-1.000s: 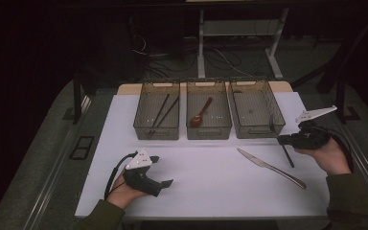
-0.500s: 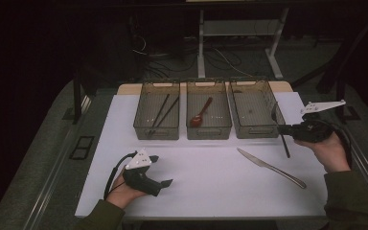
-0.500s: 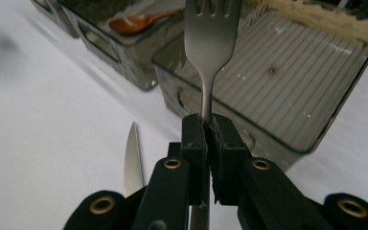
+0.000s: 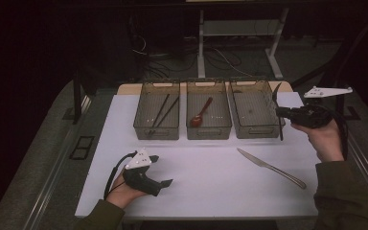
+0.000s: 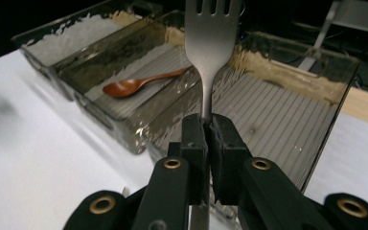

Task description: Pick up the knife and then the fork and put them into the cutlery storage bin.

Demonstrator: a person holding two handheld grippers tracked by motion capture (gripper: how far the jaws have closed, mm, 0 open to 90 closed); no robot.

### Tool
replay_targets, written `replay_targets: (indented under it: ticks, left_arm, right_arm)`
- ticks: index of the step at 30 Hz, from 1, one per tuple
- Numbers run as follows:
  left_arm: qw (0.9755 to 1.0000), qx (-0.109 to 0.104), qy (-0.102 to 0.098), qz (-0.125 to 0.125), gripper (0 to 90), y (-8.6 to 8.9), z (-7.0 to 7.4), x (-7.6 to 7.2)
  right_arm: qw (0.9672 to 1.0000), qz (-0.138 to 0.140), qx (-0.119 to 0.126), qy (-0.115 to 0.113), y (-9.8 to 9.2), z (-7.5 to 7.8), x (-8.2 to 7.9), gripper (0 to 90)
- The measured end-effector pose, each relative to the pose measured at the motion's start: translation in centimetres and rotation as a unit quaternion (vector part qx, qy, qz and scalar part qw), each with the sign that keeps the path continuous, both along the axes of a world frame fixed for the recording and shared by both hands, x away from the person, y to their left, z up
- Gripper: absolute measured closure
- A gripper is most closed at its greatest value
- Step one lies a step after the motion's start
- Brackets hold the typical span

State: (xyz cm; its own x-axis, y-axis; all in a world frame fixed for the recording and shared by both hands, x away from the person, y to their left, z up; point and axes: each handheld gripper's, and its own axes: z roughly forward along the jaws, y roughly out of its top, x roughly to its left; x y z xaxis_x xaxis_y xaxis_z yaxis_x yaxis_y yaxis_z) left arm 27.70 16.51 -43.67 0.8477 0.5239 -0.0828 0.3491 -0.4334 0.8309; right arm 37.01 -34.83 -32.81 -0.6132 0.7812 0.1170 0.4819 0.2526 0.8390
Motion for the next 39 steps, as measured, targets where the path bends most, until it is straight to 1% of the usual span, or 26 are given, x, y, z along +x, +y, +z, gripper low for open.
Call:
replay_targets:
  ticks: [3,4,7,9,13,14,15,18,19,20,21,22,23,24,25,26,27,29,32,34,35,36,37,39]
  left_arm:
    - [1.0000,-0.001,-0.001,0.000,1.8,0.0,0.0,0.0]
    - [1.0000,-0.001,-0.001,0.000,1.8,0.0,0.1,0.0]
    - [1.0000,-0.001,-0.002,0.000,1.8,0.0,0.1,0.0]
    - [1.0000,-0.001,-0.001,0.000,1.8,0.0,0.0,0.0]
    - [1.0000,0.000,-0.001,-0.001,1.8,0.0,0.0,0.1]
    - [1.0000,0.000,-0.001,-0.001,1.8,0.0,0.0,0.1]
    - [1.0000,0.001,-0.002,-0.001,1.8,0.0,0.0,0.1]
    - [1.0000,-0.001,-0.001,0.001,1.8,0.0,0.0,0.1]
    - [1.0000,-0.001,-0.001,0.001,1.8,0.0,0.0,0.1]
    - [1.0000,-0.001,-0.001,0.001,1.8,0.0,0.0,0.1]
    - [1.0000,-0.001,-0.001,0.000,1.8,0.0,0.0,0.1]
    - [1.0000,-0.001,-0.001,0.000,1.8,0.0,0.0,0.1]
    - [1.0000,-0.001,-0.001,-0.001,1.8,0.0,0.0,0.1]
    - [1.0000,0.000,-0.001,-0.001,1.8,0.1,0.0,0.0]
    - [1.0000,0.000,-0.001,-0.001,1.8,0.1,0.0,0.0]
    - [1.0000,-0.002,-0.002,-0.001,1.8,0.1,0.0,0.0]
    - [1.0000,-0.002,-0.002,-0.001,1.8,0.1,0.0,0.0]
    - [1.0000,-0.002,-0.002,-0.001,1.8,0.1,0.0,0.0]
    - [1.0000,0.000,-0.002,-0.001,1.8,0.1,0.0,0.0]
    - [1.0000,0.002,-0.003,-0.001,1.8,0.1,0.0,0.0]
    - [1.0000,0.003,-0.003,-0.001,1.8,0.1,0.0,0.0]
    - [1.0000,0.002,-0.003,0.000,1.8,0.1,0.0,0.0]
    - [1.0000,0.004,-0.003,-0.001,1.8,0.0,0.0,0.0]
    - [1.0000,0.006,-0.004,-0.002,1.8,0.1,0.0,0.0]
  right_arm:
    - [1.0000,-0.006,0.002,-0.004,0.1,0.2,0.3,84.0]
    - [0.9999,-0.010,0.003,-0.006,0.0,0.4,0.7,84.0]
    - [0.9996,-0.018,0.016,-0.011,-0.2,0.8,1.5,84.0]
    - [0.9996,-0.023,0.010,-0.011,-0.1,1.0,2.1,84.0]
    - [0.9994,-0.029,0.011,-0.013,0.0,1.5,3.3,84.0]
    - [0.9994,-0.029,0.011,-0.013,0.0,1.5,3.3,84.0]
    - [0.9994,-0.032,0.009,-0.012,0.2,1.7,4.1,84.0]
    - [0.9994,-0.033,0.000,-0.010,0.5,1.6,5.2,84.0]
    - [0.9994,-0.033,0.000,-0.010,0.5,1.6,5.2,84.0]
    - [0.9992,-0.038,-0.011,-0.005,0.6,1.3,6.0,84.0]
    - [0.9992,-0.038,-0.011,-0.005,0.6,1.3,6.0,84.0]
    - [0.9989,-0.043,-0.020,0.000,0.6,0.8,6.8,84.0]
    - [0.9989,-0.043,-0.020,0.000,0.6,0.8,6.8,84.0]
    - [0.9986,-0.046,-0.025,0.010,0.7,0.3,7.4,84.0]
    - [0.9986,-0.046,-0.025,0.010,0.7,0.3,7.4,84.0]
    - [0.9982,-0.048,-0.030,0.019,0.7,-0.2,7.9,84.0]
    - [0.9979,-0.050,-0.034,0.024,0.6,-0.5,8.1,84.0]
    - [0.9972,-0.053,-0.041,0.034,0.6,-1.1,8.5,83.9]
    - [0.9961,-0.051,-0.054,0.048,0.7,-1.8,8.9,84.0]
    - [0.9957,-0.051,-0.058,0.051,0.7,-2.1,9.0,84.0]
    - [0.9948,-0.048,-0.067,0.060,0.8,-2.6,9.2,84.0]
    - [0.9948,-0.048,-0.067,0.060,0.8,-2.6,9.2,84.0]
    - [0.9935,-0.048,-0.077,0.069,1.0,-3.0,9.4,84.0]
    - [0.9930,-0.048,-0.080,0.073,1.0,-3.2,9.5,84.0]
